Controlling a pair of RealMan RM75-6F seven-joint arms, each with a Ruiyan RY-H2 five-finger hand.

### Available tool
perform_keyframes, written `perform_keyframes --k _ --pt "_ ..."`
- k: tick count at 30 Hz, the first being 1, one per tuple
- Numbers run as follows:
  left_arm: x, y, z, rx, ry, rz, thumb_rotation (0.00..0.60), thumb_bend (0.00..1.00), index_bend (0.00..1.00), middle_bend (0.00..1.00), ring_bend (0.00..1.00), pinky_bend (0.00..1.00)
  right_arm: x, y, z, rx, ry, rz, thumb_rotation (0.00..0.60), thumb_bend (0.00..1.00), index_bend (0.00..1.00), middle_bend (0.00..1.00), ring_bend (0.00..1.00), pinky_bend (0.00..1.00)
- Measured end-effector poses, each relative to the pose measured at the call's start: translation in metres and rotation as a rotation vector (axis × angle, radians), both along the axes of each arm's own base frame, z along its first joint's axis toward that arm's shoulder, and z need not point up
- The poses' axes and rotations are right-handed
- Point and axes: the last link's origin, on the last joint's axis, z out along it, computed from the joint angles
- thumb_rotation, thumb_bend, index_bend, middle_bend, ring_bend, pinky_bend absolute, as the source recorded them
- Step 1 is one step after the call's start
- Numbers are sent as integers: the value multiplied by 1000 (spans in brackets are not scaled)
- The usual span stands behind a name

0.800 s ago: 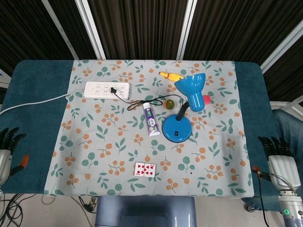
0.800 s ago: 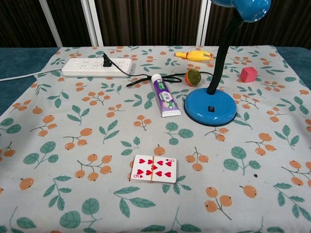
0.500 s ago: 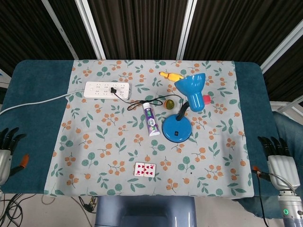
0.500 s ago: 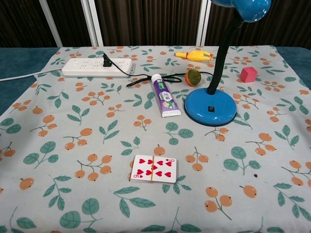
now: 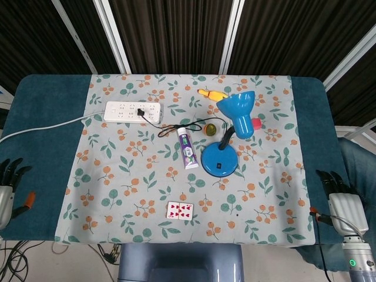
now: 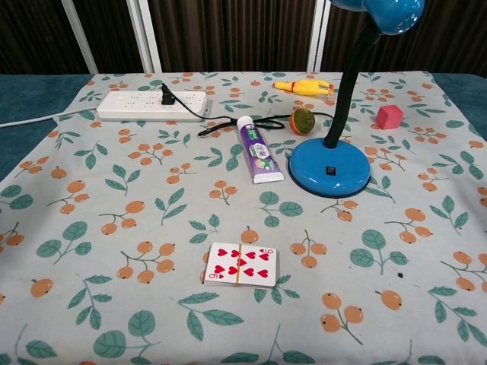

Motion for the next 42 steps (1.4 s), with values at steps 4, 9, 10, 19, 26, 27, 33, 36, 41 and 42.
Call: perform_keyframes --k 4,9,10,19,26,27,33,36,41,42 --pt "0 0 0 1 -4 2 600 357 207 72 0 101 2 0 0 3 3 19 600 315 4 298 421 467" --pt "0 0 0 4 -13 7 600 358 206 72 0 101 4 3 -3 27 -14 28 600 422 2 489 627 545" --pt "0 0 0 4 -14 8 600 358 206 71 0 101 4 3 -4 39 -18 25 600 432 2 515 649 555" --pt "0 -1 -1 1 -11 15 600 361 205 71 1 101 11 -12 -34 232 -25 40 600 508 2 677 774 657" --pt "-1 -1 -1 -1 -11 26 600 362 206 68 1 101 35 -44 -62 369 6 84 600 661 0 752 836 723" --pt "-1 -1 -1 -2 -10 28 600 363 206 68 1 101 39 -49 -65 379 3 85 600 688 0 761 843 733" --pt "-1 -1 0 -4 -7 36 600 363 206 66 1 101 64 -74 -84 437 -22 83 600 727 0 769 851 773" --pt "-2 -1 0 -6 -7 42 600 364 206 66 1 101 75 -85 -95 465 -28 89 600 726 0 769 851 793" --pt "-2 0 0 -7 -8 45 600 364 205 66 1 101 92 -103 -112 487 -18 107 600 736 0 772 852 820" --pt "-2 0 0 -7 -8 46 600 364 205 66 1 101 95 -105 -115 488 -19 110 600 738 0 773 852 826"
